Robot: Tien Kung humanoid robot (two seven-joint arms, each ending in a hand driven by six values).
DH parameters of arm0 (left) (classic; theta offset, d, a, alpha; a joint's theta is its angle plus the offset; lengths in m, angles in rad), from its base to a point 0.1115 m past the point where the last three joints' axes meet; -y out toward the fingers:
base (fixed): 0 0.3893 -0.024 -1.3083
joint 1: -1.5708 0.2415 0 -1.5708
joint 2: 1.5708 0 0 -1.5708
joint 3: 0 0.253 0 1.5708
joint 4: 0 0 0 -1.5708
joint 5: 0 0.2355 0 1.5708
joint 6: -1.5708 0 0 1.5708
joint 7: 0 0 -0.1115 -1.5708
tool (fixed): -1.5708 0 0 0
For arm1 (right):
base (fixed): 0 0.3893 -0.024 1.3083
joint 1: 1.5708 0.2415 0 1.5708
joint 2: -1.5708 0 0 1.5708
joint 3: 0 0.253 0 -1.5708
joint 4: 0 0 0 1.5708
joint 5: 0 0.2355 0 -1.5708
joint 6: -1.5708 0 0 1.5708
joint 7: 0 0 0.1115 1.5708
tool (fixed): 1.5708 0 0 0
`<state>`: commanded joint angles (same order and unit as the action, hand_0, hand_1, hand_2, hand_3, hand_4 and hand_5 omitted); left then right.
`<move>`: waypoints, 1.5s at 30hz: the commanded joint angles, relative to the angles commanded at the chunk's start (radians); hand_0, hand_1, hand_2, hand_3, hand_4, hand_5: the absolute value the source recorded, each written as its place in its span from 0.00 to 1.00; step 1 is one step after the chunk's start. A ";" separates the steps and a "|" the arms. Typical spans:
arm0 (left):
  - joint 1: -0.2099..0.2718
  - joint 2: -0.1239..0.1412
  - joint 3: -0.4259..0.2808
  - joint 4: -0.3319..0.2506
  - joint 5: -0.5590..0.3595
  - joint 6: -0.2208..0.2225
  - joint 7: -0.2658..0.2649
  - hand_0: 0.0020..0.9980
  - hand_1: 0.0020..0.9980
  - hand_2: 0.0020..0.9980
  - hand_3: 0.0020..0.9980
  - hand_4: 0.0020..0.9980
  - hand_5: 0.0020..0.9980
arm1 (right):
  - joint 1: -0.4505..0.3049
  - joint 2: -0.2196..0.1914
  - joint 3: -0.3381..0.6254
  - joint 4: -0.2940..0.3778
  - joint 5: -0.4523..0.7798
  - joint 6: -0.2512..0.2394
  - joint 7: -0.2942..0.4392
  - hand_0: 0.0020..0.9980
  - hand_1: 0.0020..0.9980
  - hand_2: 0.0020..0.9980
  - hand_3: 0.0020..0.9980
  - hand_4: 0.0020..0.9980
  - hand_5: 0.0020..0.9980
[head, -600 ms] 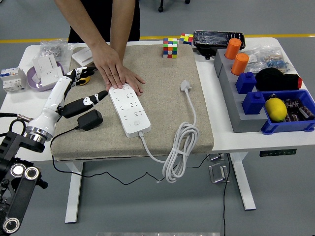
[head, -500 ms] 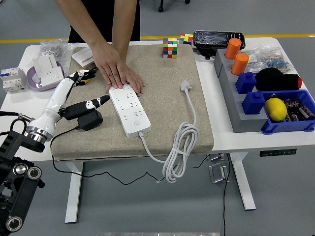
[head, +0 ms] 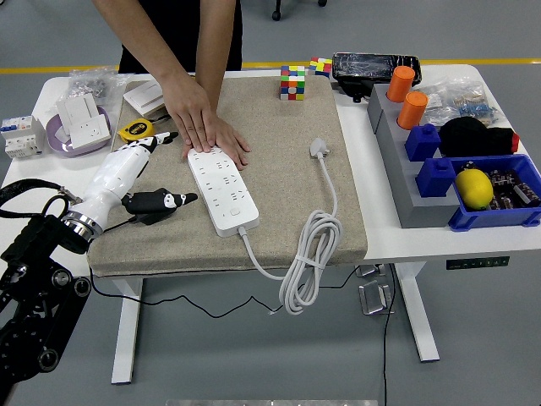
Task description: Pick up the plug,place it near the board,insert it into the board,press the button
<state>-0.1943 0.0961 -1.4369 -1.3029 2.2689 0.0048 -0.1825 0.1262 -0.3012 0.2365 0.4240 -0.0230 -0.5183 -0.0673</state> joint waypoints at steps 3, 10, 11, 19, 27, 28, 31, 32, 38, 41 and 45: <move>-0.009 -0.001 0.003 0.042 0.000 0.012 -0.006 0.88 0.94 0.90 0.95 1.00 0.28 | -0.001 0.000 -0.003 -0.001 0.003 0.001 -0.001 0.81 0.78 0.75 0.76 1.00 1.00; -0.018 -0.004 0.000 0.106 0.000 -0.026 0.003 0.92 0.94 0.91 0.96 1.00 0.22 | -0.001 -0.001 -0.010 -0.003 0.009 0.001 -0.003 0.81 0.78 0.75 0.76 1.00 1.00; -0.020 -0.004 -0.001 0.117 0.000 -0.036 0.005 0.92 0.94 0.91 0.96 1.00 0.22 | 0.000 -0.001 -0.010 -0.003 0.009 0.000 -0.003 0.81 0.78 0.75 0.76 1.00 1.00; -0.040 -0.021 -0.027 0.220 0.000 0.016 0.009 0.93 0.94 0.91 0.96 1.00 0.23 | 0.004 0.000 -0.008 -0.003 0.008 -0.003 -0.003 0.81 0.78 0.75 0.76 1.00 1.00; -0.054 -0.031 -0.042 0.301 0.000 0.056 0.014 0.90 0.88 0.83 0.90 1.00 0.21 | 0.003 0.000 -0.009 -0.005 0.012 -0.002 -0.004 0.82 0.78 0.75 0.76 1.00 1.00; -0.054 -0.032 -0.043 0.308 0.000 0.060 0.015 0.90 0.88 0.83 0.90 1.00 0.21 | 0.003 0.000 -0.008 -0.004 0.012 -0.003 -0.004 0.82 0.78 0.75 0.76 1.00 1.00; -0.054 -0.034 -0.044 0.318 0.000 0.073 0.018 0.90 0.88 0.83 0.90 1.00 0.21 | 0.004 -0.001 -0.008 -0.004 0.012 -0.002 -0.004 0.82 0.78 0.75 0.76 1.00 1.00; -0.055 -0.035 -0.046 0.321 0.000 0.082 0.018 0.90 0.88 0.83 0.90 1.00 0.21 | 0.005 -0.001 -0.008 -0.004 0.012 -0.002 -0.004 0.82 0.78 0.75 0.76 1.00 1.00; -0.051 -0.034 -0.049 0.327 0.000 0.107 0.020 0.85 0.72 0.58 0.70 1.00 0.21 | 0.006 0.001 -0.006 -0.004 0.011 -0.002 -0.003 0.82 0.78 0.75 0.76 1.00 1.00; -0.050 -0.034 -0.049 0.327 0.000 0.104 0.020 0.79 0.64 0.42 0.46 1.00 0.20 | 0.006 0.001 -0.006 -0.004 0.011 -0.002 -0.003 0.82 0.78 0.75 0.76 1.00 1.00; -0.050 -0.035 -0.049 0.326 0.000 0.095 0.020 0.76 0.57 0.33 0.33 0.91 0.17 | 0.006 0.000 -0.008 -0.005 0.012 -0.004 -0.003 0.82 0.78 0.75 0.76 1.00 1.00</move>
<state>-0.2445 0.0615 -1.4857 -0.9766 2.2689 0.1002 -0.1624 0.1322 -0.3014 0.2284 0.4194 -0.0111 -0.5219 -0.0704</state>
